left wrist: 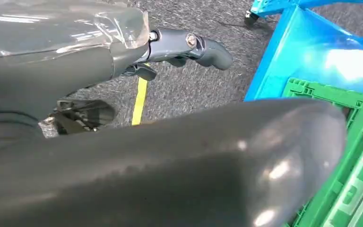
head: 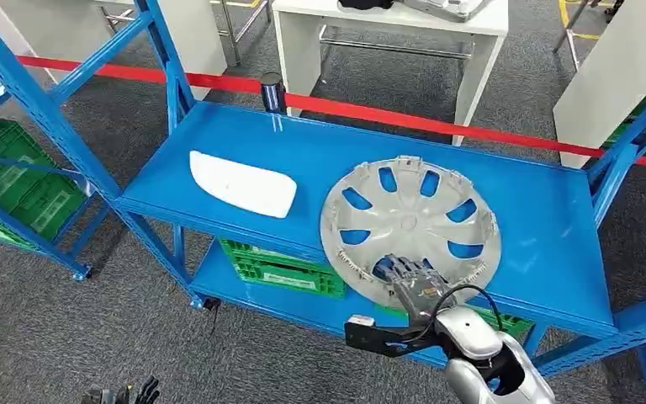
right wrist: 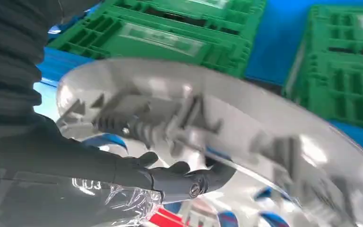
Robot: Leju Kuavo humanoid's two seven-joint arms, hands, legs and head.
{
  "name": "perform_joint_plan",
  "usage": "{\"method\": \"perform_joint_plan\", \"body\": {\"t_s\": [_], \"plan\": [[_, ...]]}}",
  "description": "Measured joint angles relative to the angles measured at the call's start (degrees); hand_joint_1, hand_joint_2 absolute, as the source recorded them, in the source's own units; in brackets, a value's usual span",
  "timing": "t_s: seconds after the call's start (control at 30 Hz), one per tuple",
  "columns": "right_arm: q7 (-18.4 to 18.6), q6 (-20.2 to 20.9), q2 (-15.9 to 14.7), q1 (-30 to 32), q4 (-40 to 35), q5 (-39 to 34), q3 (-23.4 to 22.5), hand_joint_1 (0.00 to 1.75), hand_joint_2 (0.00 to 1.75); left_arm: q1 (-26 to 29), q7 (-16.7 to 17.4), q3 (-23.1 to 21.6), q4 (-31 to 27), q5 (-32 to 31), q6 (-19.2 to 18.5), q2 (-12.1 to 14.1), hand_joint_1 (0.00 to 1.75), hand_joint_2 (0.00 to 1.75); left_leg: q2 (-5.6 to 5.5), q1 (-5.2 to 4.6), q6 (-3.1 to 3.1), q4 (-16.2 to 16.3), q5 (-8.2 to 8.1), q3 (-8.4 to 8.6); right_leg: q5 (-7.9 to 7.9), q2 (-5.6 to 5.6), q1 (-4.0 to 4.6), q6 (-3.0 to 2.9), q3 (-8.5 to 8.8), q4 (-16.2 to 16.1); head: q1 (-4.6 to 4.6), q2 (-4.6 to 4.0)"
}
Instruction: Take the parts from the cabinet and place them on the table.
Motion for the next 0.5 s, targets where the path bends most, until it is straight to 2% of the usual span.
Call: {"method": "perform_joint_plan", "body": {"t_s": [0.03, 0.07, 0.1, 0.17, 0.2, 0.23, 0.3, 0.33, 0.37, 0.4, 0.43, 0.5], "plan": [[0.15, 0.0, -0.09, 0.04, 0.17, 0.57, 0.0, 0.0, 1.75, 0.07, 0.15, -0.22, 0.02, 0.15, -0.02, 0.0, 0.0, 0.0, 0.0, 0.02, -0.03, 2.21, -0.37, -1.11, 0.0, 0.0, 0.06, 0.0, -0.01, 0.01, 0.02, 0.0], [0.33, 0.0, -0.2, 0.03, 0.37, 1.22, 0.02, 0.0, 1.75, 0.13, 0.39, -0.46, 0.02, 0.39, -0.02, 0.0, 0.0, 0.0, 0.0, 0.02, 0.07, 1.81, 0.63, -0.98, -0.01, 0.01, 0.09, 0.01, 0.04, 0.01, 0.02, 0.0], [0.41, 0.0, -0.24, 0.02, 0.55, 1.84, 0.07, 0.0, 1.75, 0.13, 0.48, -0.66, 0.02, 0.72, -0.02, 0.0, 0.0, 0.0, 0.0, 0.02, 0.25, -1.18, 2.58, 0.42, -0.01, 0.04, 0.12, 0.02, 0.1, 0.01, 0.0, 0.0], [0.68, -0.26, -0.22, -0.01, 0.89, 3.27, 0.2, 0.0, 1.75, 0.12, 0.72, -1.29, 0.02, 1.35, 0.02, 0.09, 0.0, 0.0, -0.03, -0.07, 1.02, -12.07, 7.63, 5.99, -0.02, 0.18, 0.22, 0.05, 0.34, -0.02, 0.0, 0.0], [0.87, -0.59, -0.2, -0.03, 1.07, 4.04, 0.28, 0.0, 1.75, 0.08, 0.87, -1.33, 0.02, 1.55, 0.11, 0.18, 0.0, 0.0, -0.1, -0.25, 1.52, -15.52, 7.56, 7.75, 0.0, 0.18, 0.21, 0.09, 0.33, -0.03, 0.04, 0.0], [1.2, -1.05, -0.11, -0.16, 1.31, 4.9, 0.33, 0.0, 1.75, 0.08, 1.03, -1.44, 0.02, 1.84, 0.15, 0.15, 0.0, 0.0, 0.01, -0.54, 1.57, -15.9, 7.43, 7.76, 0.04, 0.19, 0.74, 0.25, 0.04, 0.04, 0.11, 0.0], [1.4, -2.3, 0.46, -0.1, 1.99, 6.71, 0.46, 0.0, 1.75, 0.26, 1.38, -1.88, 0.0, 2.36, 0.15, 0.13, 0.0, 0.0, 0.0, -0.82, 1.84, -15.8, 7.4, 7.47, 0.17, 0.16, 0.39, 0.85, -0.05, -0.09, 0.07, 0.0], [1.38, -3.35, 0.83, -0.1, 2.19, 7.67, 0.52, 0.0, 1.75, 0.43, 1.49, -1.92, -0.18, 2.51, 0.15, 0.13, 0.0, 0.0, 0.0, -0.92, 2.14, -15.97, 7.55, 7.47, 0.36, 0.16, 0.36, 1.17, 0.02, -0.37, 0.02, 0.0], [1.38, -4.73, 1.25, -0.11, 2.38, 8.94, 0.5, 0.02, 1.75, 0.54, 1.6, -2.05, -0.53, 2.75, 0.07, -0.04, 0.0, 0.0, 0.04, -0.41, 2.69, -17.16, 8.34, 8.45, 0.16, 0.16, 0.59, 1.49, -0.12, -0.23, 0.04, 0.0], [1.35, -5.94, 1.48, -0.16, 2.77, 10.31, 0.48, 0.73, 1.75, 0.6, 1.7, -2.25, -0.83, 3.03, -0.11, -0.33, 0.0, 0.0, 0.13, -0.38, 2.97, -17.69, 8.68, 8.68, -0.76, 0.08, 0.48, 1.42, -0.92, 1.29, 0.2, 0.0], [1.27, -6.73, 1.86, -0.29, 3.16, 11.44, 0.5, 1.36, 1.75, 0.6, 1.85, -2.34, -1.18, 3.15, -0.28, -0.46, 0.0, 0.0, 0.12, -0.38, 3.21, -17.69, 8.83, 8.59, -2.59, 0.08, 0.42, 1.03, -2.44, 4.62, 0.2, 0.0], [1.05, -7.48, 2.38, -0.13, 4.48, 13.45, 0.44, 1.73, 1.75, 0.74, 2.38, -2.4, -1.64, 3.23, -0.52, -0.83, 0.0, 0.0, 0.05, -0.53, 3.26, -17.67, 8.84, 8.46, -6.12, 0.08, 0.32, 0.73, -6.77, 13.97, 0.17, 0.0]]}}
